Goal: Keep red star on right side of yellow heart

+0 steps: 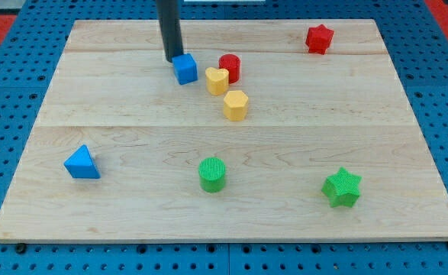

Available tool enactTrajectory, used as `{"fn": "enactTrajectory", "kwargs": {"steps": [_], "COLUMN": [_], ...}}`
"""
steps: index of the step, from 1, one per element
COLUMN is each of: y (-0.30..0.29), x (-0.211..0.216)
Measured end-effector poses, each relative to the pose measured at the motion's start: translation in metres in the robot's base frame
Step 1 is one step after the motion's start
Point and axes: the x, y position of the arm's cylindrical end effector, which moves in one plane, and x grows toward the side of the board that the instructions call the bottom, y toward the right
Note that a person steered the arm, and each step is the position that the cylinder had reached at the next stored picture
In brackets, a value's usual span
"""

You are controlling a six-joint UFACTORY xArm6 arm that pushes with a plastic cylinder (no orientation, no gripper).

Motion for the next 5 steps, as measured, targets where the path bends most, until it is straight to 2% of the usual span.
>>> {"fn": "enactTrajectory", "kwargs": {"steps": [1, 2, 3, 4, 5], "y": [0.025, 0.002, 0.009, 0.08, 0.195], "x": [0.003, -0.021, -0.055, -0.07, -0.07]}}
